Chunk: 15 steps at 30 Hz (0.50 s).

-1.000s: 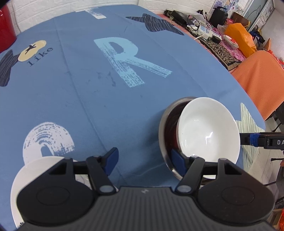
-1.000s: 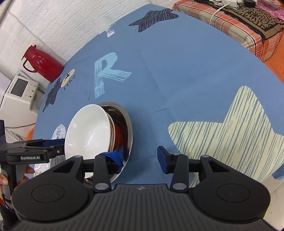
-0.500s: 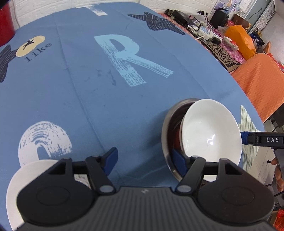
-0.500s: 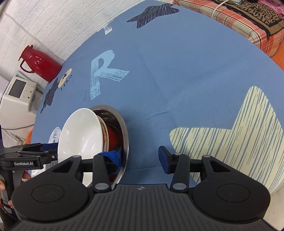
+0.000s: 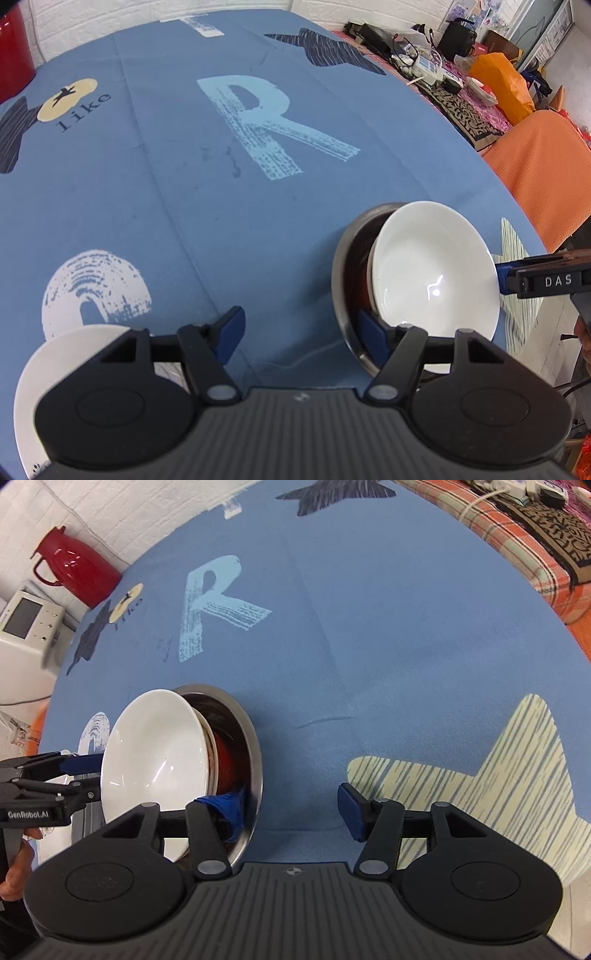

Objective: Organize plates and bowls
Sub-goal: 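Lift the nested bowls and lower them onto the plate stack with the right gripper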

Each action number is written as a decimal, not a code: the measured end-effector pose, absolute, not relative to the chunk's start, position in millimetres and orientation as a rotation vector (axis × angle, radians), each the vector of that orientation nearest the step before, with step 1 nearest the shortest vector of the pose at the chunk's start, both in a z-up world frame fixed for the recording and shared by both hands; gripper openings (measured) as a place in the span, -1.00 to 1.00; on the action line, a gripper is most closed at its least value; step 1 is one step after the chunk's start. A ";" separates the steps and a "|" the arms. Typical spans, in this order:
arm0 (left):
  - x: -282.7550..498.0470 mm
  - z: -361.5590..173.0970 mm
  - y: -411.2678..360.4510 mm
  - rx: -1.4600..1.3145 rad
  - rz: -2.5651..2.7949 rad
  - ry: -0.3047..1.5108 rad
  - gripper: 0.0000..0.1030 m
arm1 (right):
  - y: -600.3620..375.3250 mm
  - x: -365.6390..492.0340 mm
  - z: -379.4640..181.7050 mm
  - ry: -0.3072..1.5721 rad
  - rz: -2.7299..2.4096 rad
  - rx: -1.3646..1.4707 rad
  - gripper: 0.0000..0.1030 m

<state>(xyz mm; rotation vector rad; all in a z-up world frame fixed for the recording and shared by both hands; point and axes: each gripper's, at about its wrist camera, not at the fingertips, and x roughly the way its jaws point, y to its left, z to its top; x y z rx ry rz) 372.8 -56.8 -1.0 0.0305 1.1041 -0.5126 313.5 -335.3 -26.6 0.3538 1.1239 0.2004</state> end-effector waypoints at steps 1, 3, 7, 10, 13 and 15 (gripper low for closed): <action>373.2 -1.3 -56.6 0.026 -0.517 1.107 0.34 | -335.6 311.7 -27.0 1.113 0.207 0.361 -0.33; 374.7 -2.1 -55.0 -0.009 -0.545 1.124 -0.01 | -334.7 308.0 -27.0 1.092 0.218 0.373 -0.47; 375.8 -2.2 -54.4 -0.108 -0.639 1.170 -0.80 | -330.6 305.0 -24.4 1.058 0.251 0.390 -0.90; 374.4 -2.4 -56.1 -0.149 -0.646 1.175 -1.00 | -332.6 303.7 -25.4 1.057 0.245 0.437 -0.98; 374.5 -1.5 -57.9 -0.168 -0.621 1.173 -1.00 | -339.5 301.4 -30.1 1.084 0.213 0.561 -0.99; 373.8 0.0 -61.0 -0.153 -0.610 1.157 -1.00 | -337.7 298.7 -29.1 1.082 0.208 0.570 -0.99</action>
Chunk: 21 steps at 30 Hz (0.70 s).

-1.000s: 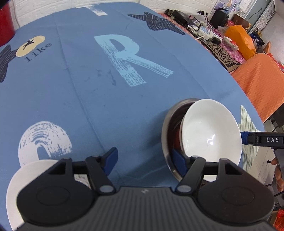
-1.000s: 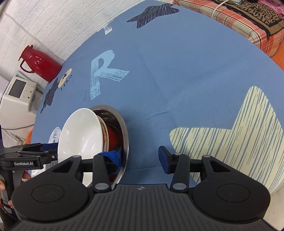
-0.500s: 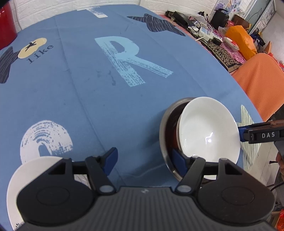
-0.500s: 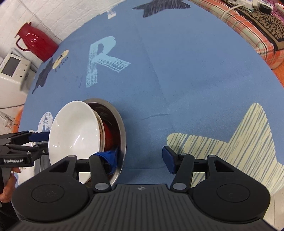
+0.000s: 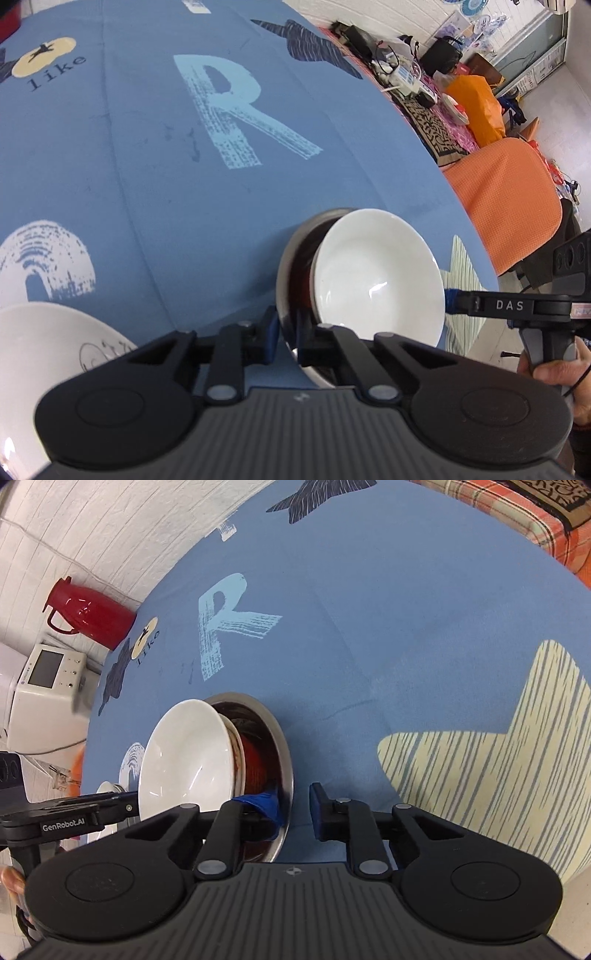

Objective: Organize plates and bowls
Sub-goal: 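Lift the nested bowls and lower them onto the plate stack with the right gripper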

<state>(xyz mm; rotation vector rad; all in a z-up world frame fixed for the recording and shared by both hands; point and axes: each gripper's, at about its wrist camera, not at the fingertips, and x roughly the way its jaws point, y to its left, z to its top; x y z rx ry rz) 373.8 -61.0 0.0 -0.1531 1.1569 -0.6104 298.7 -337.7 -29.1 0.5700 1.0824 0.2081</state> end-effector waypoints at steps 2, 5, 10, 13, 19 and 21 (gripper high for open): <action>372.4 1.7 -64.7 -0.133 -0.601 1.140 -1.00 | -334.1 293.8 -27.2 1.076 0.209 0.557 -0.99; 371.4 7.1 -65.0 -0.119 -0.601 1.116 -1.00 | -333.0 290.0 -29.8 1.077 0.216 0.581 -1.00; 372.7 13.5 -64.4 -0.115 -0.596 1.114 -1.00 | -332.3 290.6 -18.0 1.025 0.209 0.581 -1.00; 379.6 12.5 -62.0 -0.134 -0.580 1.132 -1.00 | -331.5 298.7 -17.7 1.051 0.213 0.584 -1.00; 385.6 2.3 -54.7 -0.154 -0.568 1.152 -1.00 | -328.6 304.6 -30.3 1.081 0.231 0.586 -1.00; 386.1 1.3 -53.6 -0.154 -0.574 1.151 -1.00 | -330.5 304.8 -31.7 1.082 0.226 0.604 -1.00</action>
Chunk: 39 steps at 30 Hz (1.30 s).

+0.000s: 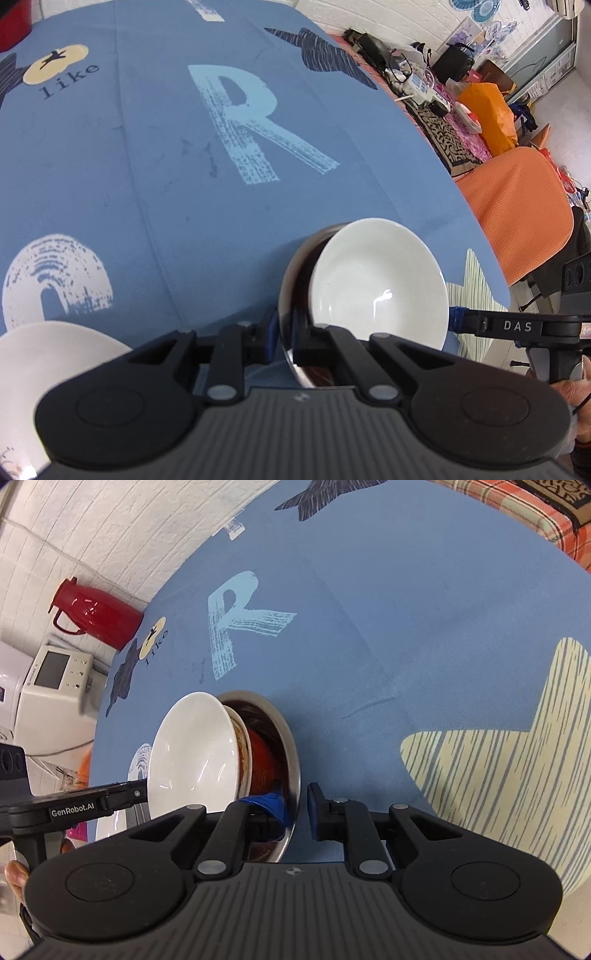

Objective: Organize plates and bowls
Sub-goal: 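Lift the nested bowls and lower them onto the plate stack with the right gripper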

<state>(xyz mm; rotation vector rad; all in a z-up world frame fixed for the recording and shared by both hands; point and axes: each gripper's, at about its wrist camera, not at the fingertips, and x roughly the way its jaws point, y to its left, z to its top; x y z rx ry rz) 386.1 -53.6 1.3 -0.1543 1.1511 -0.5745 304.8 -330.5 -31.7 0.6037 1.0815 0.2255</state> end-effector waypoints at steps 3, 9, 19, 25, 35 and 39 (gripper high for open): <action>385.2 1.6 -54.4 -0.152 -0.570 1.145 -1.00 | -330.5 305.0 -31.3 1.085 0.221 0.595 -0.99; 384.3 1.8 -48.0 -0.193 -0.559 1.155 -1.00 | -328.8 300.5 -28.3 1.087 0.222 0.636 -1.00; 373.2 49.3 -19.5 -0.199 -0.520 1.079 -1.00 | -294.4 311.1 18.5 1.049 0.253 0.557 -1.00; 336.3 74.9 47.6 -0.238 -0.402 1.020 -1.00 | -227.7 315.8 40.2 1.046 0.378 0.447 -1.00; 276.3 55.6 147.3 -0.330 -0.223 1.024 -1.00 | -121.6 313.7 23.6 1.128 0.514 0.267 -1.00; 272.6 42.7 155.8 -0.345 -0.225 1.046 -1.00 | -113.1 310.7 15.3 1.157 0.505 0.241 -1.00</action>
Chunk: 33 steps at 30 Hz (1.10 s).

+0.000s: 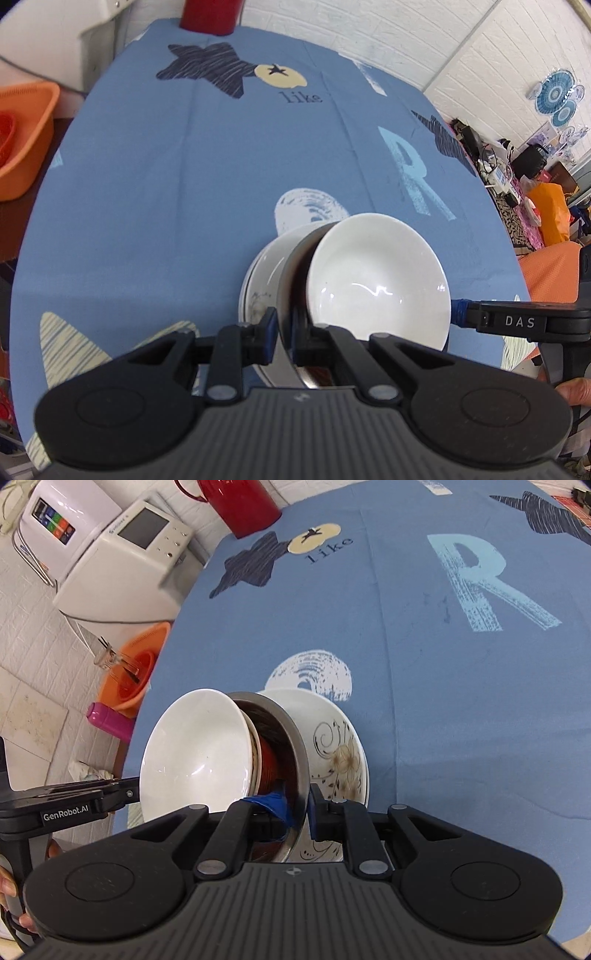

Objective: Organize plates and bowls
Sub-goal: 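Lift the nested bowls and lower them onto the plate stack with the right gripper, then open the right gripper and withdraw it from the steel bowl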

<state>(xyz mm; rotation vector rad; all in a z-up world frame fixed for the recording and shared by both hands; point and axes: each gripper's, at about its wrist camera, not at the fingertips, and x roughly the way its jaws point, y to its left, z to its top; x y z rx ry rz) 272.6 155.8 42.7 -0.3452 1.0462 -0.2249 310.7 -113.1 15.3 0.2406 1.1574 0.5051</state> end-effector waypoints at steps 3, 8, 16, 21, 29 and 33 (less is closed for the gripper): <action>274.2 33.7 153.7 -0.343 -0.234 1.059 -1.00 | -113.3 309.8 9.0 1.171 0.485 0.233 -1.00; 273.9 25.4 157.3 -0.367 -0.234 1.053 -1.00 | -113.0 307.4 3.6 1.169 0.491 0.240 -1.00; 270.5 24.4 163.1 -0.340 -0.205 1.018 -0.90 | -123.2 310.1 5.1 1.148 0.517 0.315 -0.95; 261.1 34.4 174.9 -0.294 -0.105 0.929 0.09 | -134.3 301.3 24.8 1.059 0.508 0.259 -0.90; 237.4 66.7 155.4 -0.260 -0.090 0.781 0.21 | -143.9 275.8 34.3 0.859 0.440 0.200 -0.87; 220.2 81.4 117.6 -0.223 -0.093 0.692 0.28 | -149.2 258.1 33.0 0.776 0.383 0.230 -0.87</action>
